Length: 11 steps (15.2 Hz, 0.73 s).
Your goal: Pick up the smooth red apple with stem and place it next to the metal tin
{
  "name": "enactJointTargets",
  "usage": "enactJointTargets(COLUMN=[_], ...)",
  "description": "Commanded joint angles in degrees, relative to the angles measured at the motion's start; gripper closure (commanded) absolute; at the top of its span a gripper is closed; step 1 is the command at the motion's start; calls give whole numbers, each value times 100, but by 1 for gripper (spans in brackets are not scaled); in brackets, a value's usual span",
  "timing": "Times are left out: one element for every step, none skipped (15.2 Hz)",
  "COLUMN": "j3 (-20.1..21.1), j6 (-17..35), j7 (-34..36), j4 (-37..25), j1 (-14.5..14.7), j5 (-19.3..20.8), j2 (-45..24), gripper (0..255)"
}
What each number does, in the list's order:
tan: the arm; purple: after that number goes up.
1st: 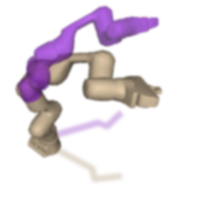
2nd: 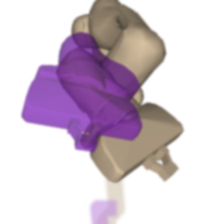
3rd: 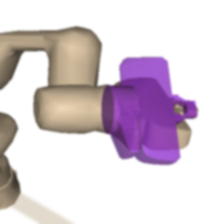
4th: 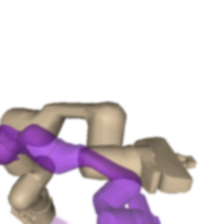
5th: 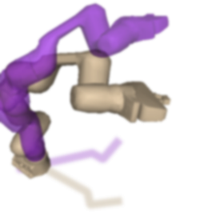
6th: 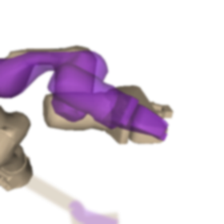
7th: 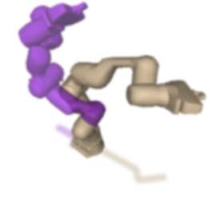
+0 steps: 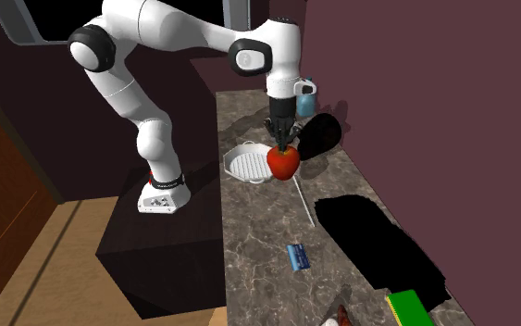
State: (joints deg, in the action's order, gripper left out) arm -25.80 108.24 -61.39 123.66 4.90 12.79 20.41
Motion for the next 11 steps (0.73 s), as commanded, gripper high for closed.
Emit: enactJointTargets(j3=[21,30,39,47,54,62,69,76,81,191,301], j6=[-180,-257,-333,-410,-486,-562,-638,-714,-777,-791,-806], j7=[-13,-18,-24,-31,-37,-44,-52,-59,-66,85,234], j4=[-164,-238,-314,-391,-469,-548,-629,-710,-780,-717,-661], j1=[6,10,13,17,21,25,29,33,36,76,117], j5=[-11,-17,-24,-30,-37,-44,-51,-59,-65,-70,-81], j2=[17,19,20,19,17,14,9,3,-3,54,103], gripper=[255,255,255,255,255,255,255,255,255,255,255])
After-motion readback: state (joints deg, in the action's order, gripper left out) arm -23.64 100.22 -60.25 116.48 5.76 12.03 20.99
